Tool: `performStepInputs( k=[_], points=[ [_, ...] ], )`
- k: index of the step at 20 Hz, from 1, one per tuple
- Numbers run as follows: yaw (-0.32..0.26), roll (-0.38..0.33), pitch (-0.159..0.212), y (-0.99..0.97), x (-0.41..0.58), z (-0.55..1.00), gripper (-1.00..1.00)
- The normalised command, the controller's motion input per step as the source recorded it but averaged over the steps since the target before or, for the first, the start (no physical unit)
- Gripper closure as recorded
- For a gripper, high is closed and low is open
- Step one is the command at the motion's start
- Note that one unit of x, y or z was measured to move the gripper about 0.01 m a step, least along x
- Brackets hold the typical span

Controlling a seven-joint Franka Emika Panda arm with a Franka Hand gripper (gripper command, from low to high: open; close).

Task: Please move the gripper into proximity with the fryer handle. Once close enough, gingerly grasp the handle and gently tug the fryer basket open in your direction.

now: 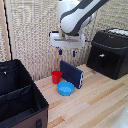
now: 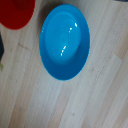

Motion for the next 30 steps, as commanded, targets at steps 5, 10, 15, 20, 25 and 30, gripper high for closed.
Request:
performStepInputs(
  k=[5, 10, 15, 20, 25, 30],
  points=[
    [-0.025, -0.375, -0.073, -0.17, 0.000, 0.00, -1.00],
    [-0.025, -0.354, -0.103, -0.32, 0.000, 0.00, -1.00],
    [-0.070, -0.273, -0.171, -0.44, 0.000, -0.05, -1.00],
    [-0.110, -0.215, -0.201, -0.45, 0.000, -0.23, -1.00],
    [-0.063, -0.148, -0.188, -0.51, -0.002, -0.35, -1.00],
    [0.003, -0.123, -0.120, -0.57, -0.027, -0.27, -1.00]
  ],
)
